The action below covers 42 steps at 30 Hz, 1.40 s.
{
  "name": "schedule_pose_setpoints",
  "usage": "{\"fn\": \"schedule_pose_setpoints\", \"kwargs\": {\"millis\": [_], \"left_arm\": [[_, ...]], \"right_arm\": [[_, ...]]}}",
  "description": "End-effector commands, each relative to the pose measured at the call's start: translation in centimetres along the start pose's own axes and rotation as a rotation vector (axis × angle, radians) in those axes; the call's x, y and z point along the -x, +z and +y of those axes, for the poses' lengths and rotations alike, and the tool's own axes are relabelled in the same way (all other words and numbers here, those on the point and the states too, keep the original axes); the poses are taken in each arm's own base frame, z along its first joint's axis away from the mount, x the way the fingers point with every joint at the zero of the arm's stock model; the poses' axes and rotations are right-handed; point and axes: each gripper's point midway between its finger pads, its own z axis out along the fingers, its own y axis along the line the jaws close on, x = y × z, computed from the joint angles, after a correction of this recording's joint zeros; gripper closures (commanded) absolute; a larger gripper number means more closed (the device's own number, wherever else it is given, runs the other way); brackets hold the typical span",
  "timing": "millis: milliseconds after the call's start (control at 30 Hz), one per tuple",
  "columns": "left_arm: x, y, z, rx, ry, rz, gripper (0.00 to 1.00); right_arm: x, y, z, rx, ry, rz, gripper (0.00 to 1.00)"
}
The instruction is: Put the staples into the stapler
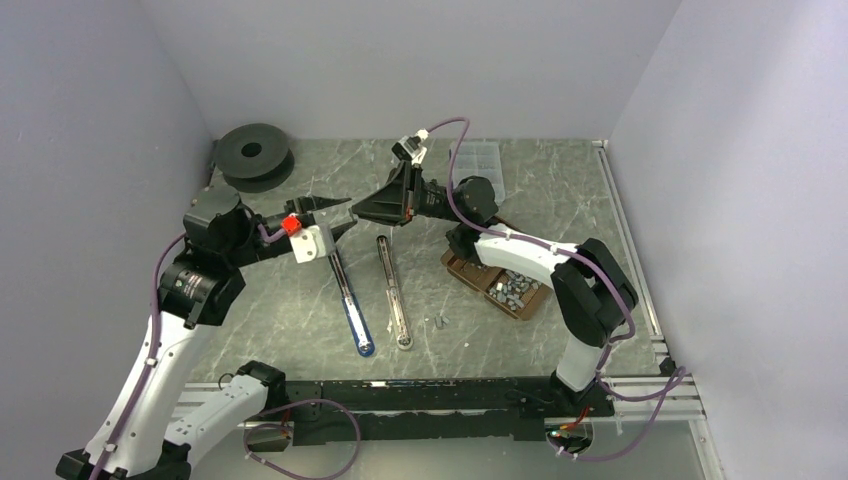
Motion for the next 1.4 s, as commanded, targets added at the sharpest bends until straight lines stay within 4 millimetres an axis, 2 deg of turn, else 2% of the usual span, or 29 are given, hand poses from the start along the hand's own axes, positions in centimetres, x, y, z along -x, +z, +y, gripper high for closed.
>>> {"fn": "schedule_pose_setpoints", "kwargs": {"millis": [0,167,333,567,800,900,1133,1267,1367], "left_arm": [[1.7,-0.2,0.2,-0.01,0.006,-0.046,0.57],[1.7,-0.1,0.0,-0.02,0.011,-0.048,0.63],[1.6,0.1,-0.3,-0.039,0.006,-0.045,0.76],[0.9,0.3,-1.4,-0.078,0.008,-0.034,0.86],[0.4,0.9,-1.9,-0.105,0.02,-0.03,1.0],[-0.1,1.2,-2.8,-0.148,0.018,-0.023,1.0],[-2.1,1.8,-6.2,-0.273,0.034,0.004,1.0],[-3.2,2.2,-8.8,-0.363,0.077,0.003,1.0],[-3.8,2.8,-11.1,-0.452,0.139,-0.02,1.0]], "right_arm": [[0.2,0.9,2.0,0.071,-0.074,0.003,1.0],[-0.1,1.2,2.1,0.074,-0.075,0.005,1.0],[-0.3,1.3,2.3,0.084,-0.079,0.003,1.0],[-0.3,1.3,2.7,0.069,-0.109,-0.002,1.0],[-0.5,0.4,2.2,0.048,-0.107,-0.009,0.68],[-0.1,-0.6,2.1,0.028,-0.118,-0.024,0.53],[0.9,-4.4,3.1,-0.065,-0.192,-0.06,0.43],[1.7,-7.9,3.2,-0.219,-0.281,-0.115,0.33],[2.7,-10.5,2.2,-0.415,-0.394,-0.153,0.28]]}}
